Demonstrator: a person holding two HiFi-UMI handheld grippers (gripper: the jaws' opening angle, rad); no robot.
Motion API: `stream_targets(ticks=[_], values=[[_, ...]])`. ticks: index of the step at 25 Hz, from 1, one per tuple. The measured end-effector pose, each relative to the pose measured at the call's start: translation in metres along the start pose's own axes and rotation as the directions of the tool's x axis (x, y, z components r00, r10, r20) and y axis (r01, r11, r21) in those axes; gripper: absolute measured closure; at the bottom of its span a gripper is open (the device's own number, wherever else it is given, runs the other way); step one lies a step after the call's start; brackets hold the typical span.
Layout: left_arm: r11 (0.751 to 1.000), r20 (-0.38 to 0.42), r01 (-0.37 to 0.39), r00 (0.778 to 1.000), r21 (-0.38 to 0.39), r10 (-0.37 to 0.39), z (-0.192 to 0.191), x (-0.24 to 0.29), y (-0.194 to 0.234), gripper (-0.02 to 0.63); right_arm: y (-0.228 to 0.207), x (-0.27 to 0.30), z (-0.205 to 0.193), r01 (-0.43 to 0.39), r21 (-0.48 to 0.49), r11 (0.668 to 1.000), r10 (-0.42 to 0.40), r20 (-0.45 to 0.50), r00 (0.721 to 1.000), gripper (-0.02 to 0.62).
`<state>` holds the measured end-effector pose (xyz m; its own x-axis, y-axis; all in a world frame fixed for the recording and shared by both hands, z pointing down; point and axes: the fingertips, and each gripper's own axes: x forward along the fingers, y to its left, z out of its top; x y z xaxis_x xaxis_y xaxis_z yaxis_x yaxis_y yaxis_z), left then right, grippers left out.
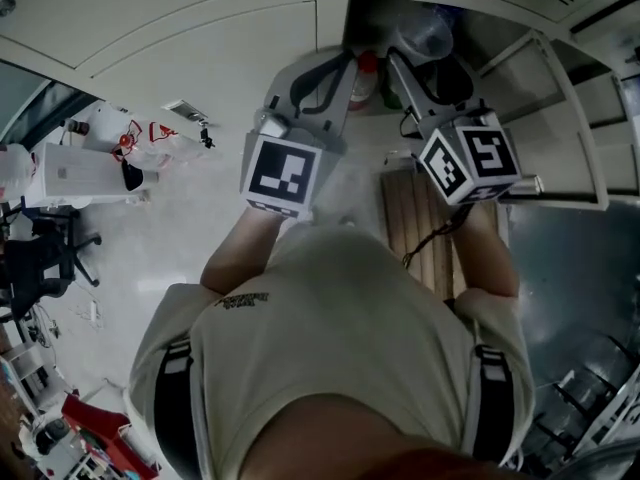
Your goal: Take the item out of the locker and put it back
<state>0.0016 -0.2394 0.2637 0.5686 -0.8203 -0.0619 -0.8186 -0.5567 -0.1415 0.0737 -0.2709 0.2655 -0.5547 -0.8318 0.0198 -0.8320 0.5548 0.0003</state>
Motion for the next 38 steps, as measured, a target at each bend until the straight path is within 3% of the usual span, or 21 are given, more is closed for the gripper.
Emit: stream_targets(ticks=[7, 19, 24, 38], values=[[1.000, 0.035, 0.007, 0.999, -0.025, -0.006, 0.003, 0.014, 0.007, 0.594, -0.020, 0.052, -0.030, 0.059, -0.136, 0.989, -0.069, -0.068, 0.995, 0.339], [0.999, -0.003, 0.038, 0.999, -0.034, -0.038, -0.019, 0.027, -0.010, 0.594, -0.043, 0.093, -0.088, 0.042, -0.007, 0.999, -0.043, -0.211, 0.977, 0.337], [0.990, -0.018, 0.074, 0.997, -0.116, -0.077, -0.032, 0.032, -0.017, 0.594, -0.041, 0.097, -0.099, 0.031, 0.000, 1.000, -0.030, -0.233, 0.972, 0.333], [0.988, -0.054, 0.079, 0.995, -0.129, -0.086, -0.046, 0.031, -0.022, 0.594, -0.046, 0.088, -0.094, 0.036, 0.054, 0.998, -0.024, -0.213, 0.977, 0.302]])
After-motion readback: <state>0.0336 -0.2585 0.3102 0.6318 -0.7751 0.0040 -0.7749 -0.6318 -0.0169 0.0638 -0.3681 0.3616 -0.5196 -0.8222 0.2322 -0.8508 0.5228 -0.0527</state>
